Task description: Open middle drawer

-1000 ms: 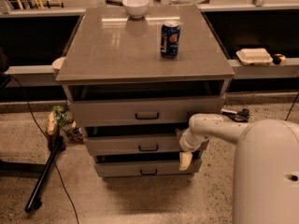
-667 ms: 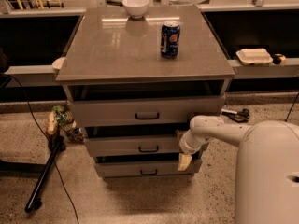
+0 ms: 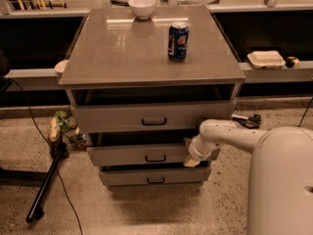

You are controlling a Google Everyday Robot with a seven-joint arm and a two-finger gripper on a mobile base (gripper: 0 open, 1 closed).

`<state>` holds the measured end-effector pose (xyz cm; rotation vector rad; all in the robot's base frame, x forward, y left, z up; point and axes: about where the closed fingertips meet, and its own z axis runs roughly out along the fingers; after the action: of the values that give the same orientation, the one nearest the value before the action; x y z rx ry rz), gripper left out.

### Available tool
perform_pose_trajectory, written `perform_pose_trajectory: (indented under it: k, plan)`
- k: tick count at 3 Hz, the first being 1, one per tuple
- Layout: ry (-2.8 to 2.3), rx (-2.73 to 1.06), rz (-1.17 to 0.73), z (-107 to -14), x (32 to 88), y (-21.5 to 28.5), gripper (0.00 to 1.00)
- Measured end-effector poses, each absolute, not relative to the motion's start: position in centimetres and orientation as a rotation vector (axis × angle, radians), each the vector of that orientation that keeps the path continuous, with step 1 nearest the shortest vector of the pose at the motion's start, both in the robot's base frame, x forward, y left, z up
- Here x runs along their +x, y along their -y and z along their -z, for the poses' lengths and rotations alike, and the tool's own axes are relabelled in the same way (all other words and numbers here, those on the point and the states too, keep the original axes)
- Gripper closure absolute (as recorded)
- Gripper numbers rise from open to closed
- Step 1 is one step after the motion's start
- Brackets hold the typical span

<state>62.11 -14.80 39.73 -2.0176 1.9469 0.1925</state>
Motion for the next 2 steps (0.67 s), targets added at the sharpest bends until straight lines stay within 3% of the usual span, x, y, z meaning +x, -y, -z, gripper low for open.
perform_pose_trajectory:
  k: [1, 2]
  plan:
    - [-1.947, -2.017, -0.193, -40.08, 62.12, 14.8, 0.85]
    - [-1.919, -2.007, -0.195, -40.97, 61.96, 14.54, 1.0]
